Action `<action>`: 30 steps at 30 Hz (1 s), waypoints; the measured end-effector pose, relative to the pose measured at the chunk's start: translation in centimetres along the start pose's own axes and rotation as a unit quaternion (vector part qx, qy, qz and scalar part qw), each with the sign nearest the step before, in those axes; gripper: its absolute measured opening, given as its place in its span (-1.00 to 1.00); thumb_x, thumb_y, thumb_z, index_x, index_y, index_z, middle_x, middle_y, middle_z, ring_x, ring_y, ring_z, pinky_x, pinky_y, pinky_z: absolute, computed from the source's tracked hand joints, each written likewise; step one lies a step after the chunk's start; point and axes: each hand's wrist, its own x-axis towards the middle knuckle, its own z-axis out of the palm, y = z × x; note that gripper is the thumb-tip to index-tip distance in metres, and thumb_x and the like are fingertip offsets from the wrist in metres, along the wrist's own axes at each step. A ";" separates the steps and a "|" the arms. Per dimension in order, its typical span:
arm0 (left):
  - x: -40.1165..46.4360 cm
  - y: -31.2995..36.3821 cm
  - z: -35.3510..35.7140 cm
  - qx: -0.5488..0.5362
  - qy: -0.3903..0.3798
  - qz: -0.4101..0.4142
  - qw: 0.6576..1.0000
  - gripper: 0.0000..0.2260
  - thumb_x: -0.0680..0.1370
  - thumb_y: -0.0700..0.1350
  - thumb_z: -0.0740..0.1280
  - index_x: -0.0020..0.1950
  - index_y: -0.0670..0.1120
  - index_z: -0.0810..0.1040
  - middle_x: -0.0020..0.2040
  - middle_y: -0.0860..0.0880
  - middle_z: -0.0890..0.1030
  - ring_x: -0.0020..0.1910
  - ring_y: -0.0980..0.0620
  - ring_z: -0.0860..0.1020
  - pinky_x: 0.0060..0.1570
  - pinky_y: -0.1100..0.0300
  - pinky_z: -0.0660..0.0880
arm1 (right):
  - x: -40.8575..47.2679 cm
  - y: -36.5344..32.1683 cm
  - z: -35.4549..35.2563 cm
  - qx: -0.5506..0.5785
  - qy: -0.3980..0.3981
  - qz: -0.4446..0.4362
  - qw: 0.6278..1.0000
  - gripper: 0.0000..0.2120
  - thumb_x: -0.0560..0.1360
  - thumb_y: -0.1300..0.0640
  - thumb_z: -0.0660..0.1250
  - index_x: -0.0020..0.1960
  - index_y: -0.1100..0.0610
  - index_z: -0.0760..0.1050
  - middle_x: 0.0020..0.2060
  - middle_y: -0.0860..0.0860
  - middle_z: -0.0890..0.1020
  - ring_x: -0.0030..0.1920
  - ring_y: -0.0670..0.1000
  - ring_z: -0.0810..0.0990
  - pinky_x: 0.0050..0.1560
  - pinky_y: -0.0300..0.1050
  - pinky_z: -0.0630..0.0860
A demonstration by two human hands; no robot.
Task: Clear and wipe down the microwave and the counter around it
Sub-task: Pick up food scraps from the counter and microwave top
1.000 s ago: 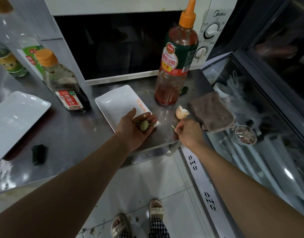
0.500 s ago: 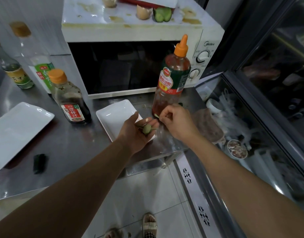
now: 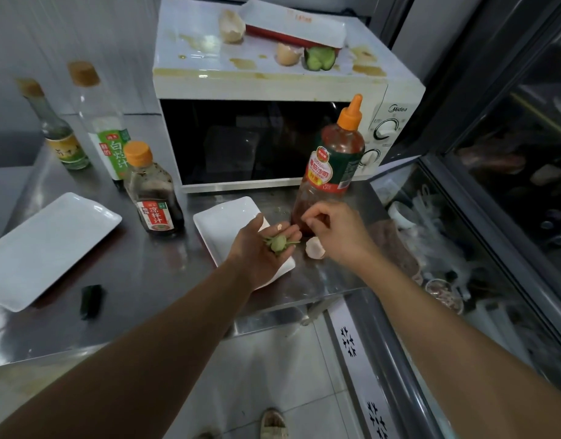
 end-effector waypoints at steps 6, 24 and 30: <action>0.6 0.0 -0.6 0.002 0.002 -0.010 1.000 -0.56 0.63 0.06 0.04 -0.03 -0.27 0.52 0.20 -0.20 0.53 0.29 -0.11 0.47 0.18 0.13 0.37 | -0.3 4.5 0.3 -0.022 0.018 0.096 0.995 -0.84 0.49 0.23 0.35 0.06 0.16 0.56 0.03 0.06 0.60 -0.08 -0.06 0.52 -0.06 -0.28 0.37; 3.8 0.2 -2.5 -0.012 0.030 -0.004 0.999 -0.56 0.62 0.09 0.03 -0.16 -0.21 0.49 -0.17 -0.14 0.62 -0.08 -0.04 0.58 0.12 0.22 0.39 | 1.4 10.2 6.3 -0.026 -0.020 0.147 0.989 -0.50 0.31 -0.01 0.51 0.18 0.10 0.47 0.07 0.05 0.59 0.06 0.07 0.57 -0.06 -0.20 0.39; 3.4 0.8 -2.4 -0.019 0.022 0.004 1.000 -0.58 0.62 0.08 0.04 -0.14 -0.21 0.48 -0.11 -0.15 0.56 -0.08 -0.04 0.56 0.12 0.21 0.40 | 1.7 10.2 7.1 -0.040 0.006 0.141 0.989 -0.59 0.32 0.03 0.52 0.10 0.13 0.52 0.00 0.08 0.62 -0.09 0.02 0.56 -0.13 -0.19 0.42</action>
